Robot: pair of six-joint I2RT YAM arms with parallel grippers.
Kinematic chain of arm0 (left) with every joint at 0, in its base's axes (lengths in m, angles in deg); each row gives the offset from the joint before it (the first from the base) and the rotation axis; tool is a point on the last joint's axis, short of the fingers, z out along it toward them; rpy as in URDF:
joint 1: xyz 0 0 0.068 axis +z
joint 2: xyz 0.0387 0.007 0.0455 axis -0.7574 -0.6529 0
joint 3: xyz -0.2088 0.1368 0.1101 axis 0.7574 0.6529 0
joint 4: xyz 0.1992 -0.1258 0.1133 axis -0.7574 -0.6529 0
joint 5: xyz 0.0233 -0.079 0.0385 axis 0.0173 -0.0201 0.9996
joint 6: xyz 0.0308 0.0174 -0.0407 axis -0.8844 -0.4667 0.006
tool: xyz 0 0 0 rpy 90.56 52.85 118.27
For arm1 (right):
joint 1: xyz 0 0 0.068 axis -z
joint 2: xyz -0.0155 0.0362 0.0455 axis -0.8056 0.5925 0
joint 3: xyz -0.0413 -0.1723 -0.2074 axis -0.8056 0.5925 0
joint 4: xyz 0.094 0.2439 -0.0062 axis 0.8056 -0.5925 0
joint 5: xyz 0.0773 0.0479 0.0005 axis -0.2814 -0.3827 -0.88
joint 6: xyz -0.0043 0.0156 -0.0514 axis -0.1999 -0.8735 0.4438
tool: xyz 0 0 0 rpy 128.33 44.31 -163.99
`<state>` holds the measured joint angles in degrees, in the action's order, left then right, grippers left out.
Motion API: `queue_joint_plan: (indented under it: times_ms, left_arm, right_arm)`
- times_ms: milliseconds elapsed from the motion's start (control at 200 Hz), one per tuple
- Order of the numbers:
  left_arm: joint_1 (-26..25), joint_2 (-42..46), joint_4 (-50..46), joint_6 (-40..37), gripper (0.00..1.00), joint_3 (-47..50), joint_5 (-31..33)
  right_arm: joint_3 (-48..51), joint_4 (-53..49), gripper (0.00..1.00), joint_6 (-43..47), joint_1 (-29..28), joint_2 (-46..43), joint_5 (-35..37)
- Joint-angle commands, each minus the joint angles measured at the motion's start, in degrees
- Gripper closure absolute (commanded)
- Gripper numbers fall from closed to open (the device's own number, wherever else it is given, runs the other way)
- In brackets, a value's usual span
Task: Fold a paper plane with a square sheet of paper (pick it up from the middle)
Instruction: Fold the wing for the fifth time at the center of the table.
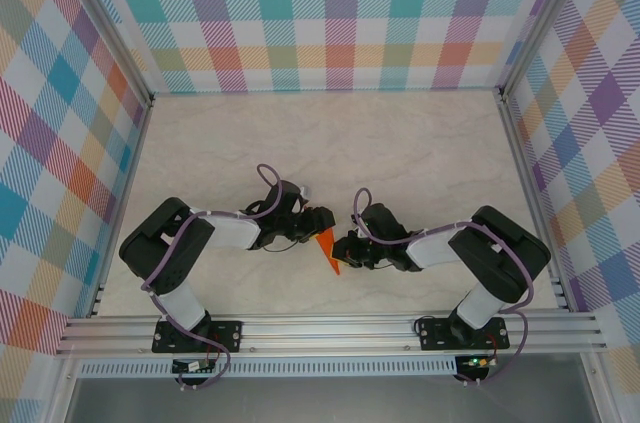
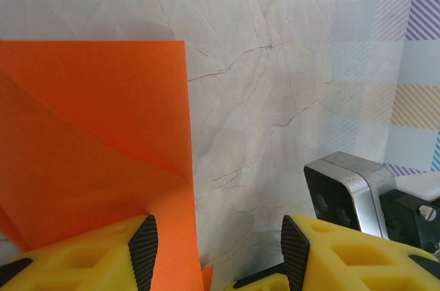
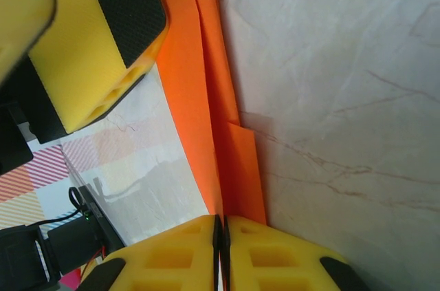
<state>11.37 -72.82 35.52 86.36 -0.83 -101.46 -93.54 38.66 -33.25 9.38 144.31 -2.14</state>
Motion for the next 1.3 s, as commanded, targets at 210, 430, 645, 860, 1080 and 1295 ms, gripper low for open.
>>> queue_joint_plan:
  times_ms: [210, 430, 645, 860, 1080, 1295]
  left_arm:
    - [-0.6, -2.3, -5.9, -1.7, 0.47, -0.3, 1.9]
    - [-0.5, -2.1, -6.5, -1.5, 0.47, -0.3, 2.3]
    - [-0.5, -2.2, -7.2, -1.1, 0.47, -0.6, 2.6]
    - [-0.5, -2.2, -7.7, -1.1, 0.47, -0.8, 2.7]
    - [-0.6, -2.4, -7.6, -1.0, 0.47, -1.1, 2.6]
    - [-0.5, -2.2, -7.9, -1.0, 0.47, -1.1, 2.5]
  right_arm:
    - [-1.0, -7.1, 0.90, 3.6, -0.2, -0.8, -3.2]
    - [-1.3, -11.3, 0.95, 6.1, -0.2, 0.4, -4.2]
    - [-1.1, -13.8, 0.91, 6.9, -0.3, -0.6, -4.6]
    - [-1.3, -17.6, 0.88, 8.7, -0.2, -5.2, -4.9]
    - [-1.8, -17.6, 0.88, 9.3, -0.7, -3.8, -5.9]
    - [-4.9, -25.4, 0.92, 10.7, -1.9, -1.0, -1.7]
